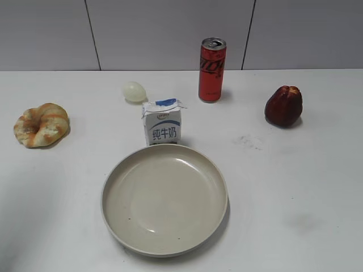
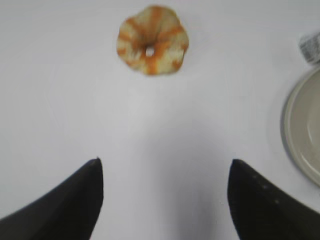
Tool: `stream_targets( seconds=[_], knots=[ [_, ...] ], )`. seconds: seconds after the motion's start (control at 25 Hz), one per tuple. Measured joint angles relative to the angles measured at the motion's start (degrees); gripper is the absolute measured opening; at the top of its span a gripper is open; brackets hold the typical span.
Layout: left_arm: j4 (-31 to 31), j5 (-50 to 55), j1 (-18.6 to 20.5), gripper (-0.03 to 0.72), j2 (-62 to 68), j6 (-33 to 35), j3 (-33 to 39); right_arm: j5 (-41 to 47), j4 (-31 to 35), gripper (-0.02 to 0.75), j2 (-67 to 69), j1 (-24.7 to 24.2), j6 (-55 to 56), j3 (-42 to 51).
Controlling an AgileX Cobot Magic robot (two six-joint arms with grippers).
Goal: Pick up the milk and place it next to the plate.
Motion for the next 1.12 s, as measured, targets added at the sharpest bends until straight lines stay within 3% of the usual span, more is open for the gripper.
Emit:
stream_targets(
  seconds=[0.24,0.52,0.8,1.12],
  knots=[
    [0.2,-0.9,0.8,0.587,-20.4,-2.8,21.6,0.0,0.0,0.459,0.0,0.0,0.0,0.0],
    [4.6,-7.0,0.8,0.587,-47.8,-6.0,36.7,0.0,0.0,0.459,0.0,0.0,0.0,0.0],
    [6.0,-7.4,0.9,0.585,-65.6,-6.6,42.5,0.0,0.0,0.459,0.0,0.0,0.0,0.0],
    [6.0,-7.4,0.9,0.560,-67.5,-7.0,42.6,0.0,0.0,0.459,0.0,0.0,0.0,0.0]
  ],
)
